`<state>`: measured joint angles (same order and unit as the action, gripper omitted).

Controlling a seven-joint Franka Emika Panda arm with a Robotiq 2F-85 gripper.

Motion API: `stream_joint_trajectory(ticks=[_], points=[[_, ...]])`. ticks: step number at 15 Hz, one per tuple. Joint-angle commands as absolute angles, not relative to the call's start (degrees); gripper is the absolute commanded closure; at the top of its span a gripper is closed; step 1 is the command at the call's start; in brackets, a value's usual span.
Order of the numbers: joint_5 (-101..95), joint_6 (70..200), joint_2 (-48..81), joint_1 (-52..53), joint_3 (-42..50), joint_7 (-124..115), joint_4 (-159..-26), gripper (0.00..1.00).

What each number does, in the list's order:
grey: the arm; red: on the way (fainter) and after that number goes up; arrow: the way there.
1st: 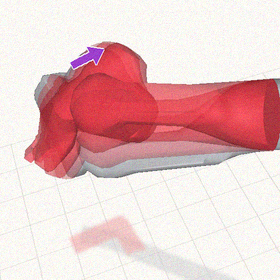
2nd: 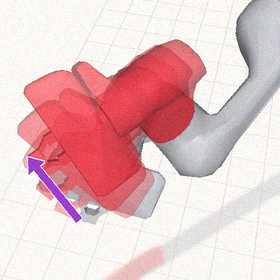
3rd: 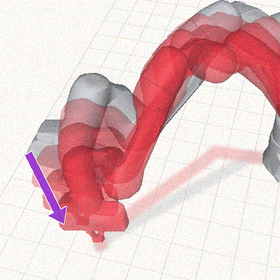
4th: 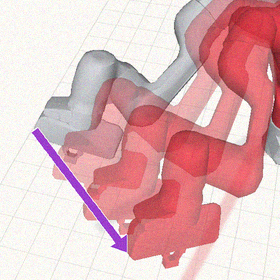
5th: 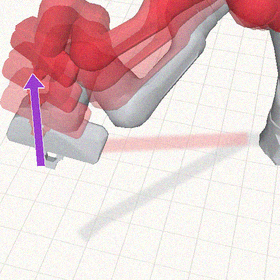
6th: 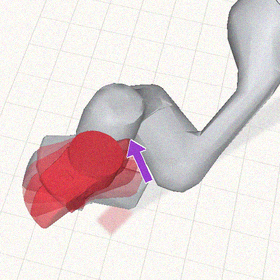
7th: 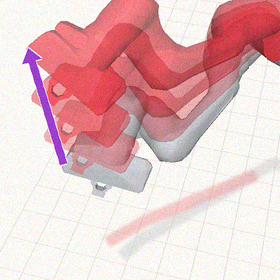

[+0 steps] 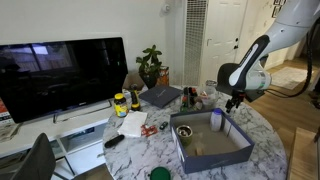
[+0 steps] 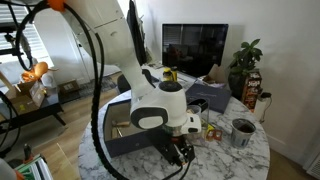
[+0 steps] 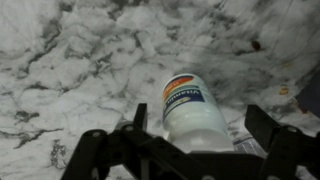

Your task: Put the white botte in the grey box

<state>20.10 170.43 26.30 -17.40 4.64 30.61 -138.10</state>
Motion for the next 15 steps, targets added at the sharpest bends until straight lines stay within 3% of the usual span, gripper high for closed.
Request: stream_joint_trajectory(ticks=[1,11,12,13,15], points=[[20.3,169.9,28.5,-19.2,3.7,32.1,-135.7,0.00],[7.5,168.3,31.0,-22.0,2.6,23.5,-134.3,0.00],[7.3,168.8,31.1,-22.9,1.6,23.6,-134.2,0.25],[7.1,169.0,31.1,-23.6,0.9,23.6,-134.1,0.28],[6.7,169.0,30.9,-23.7,0.2,23.5,-134.0,0.44]])
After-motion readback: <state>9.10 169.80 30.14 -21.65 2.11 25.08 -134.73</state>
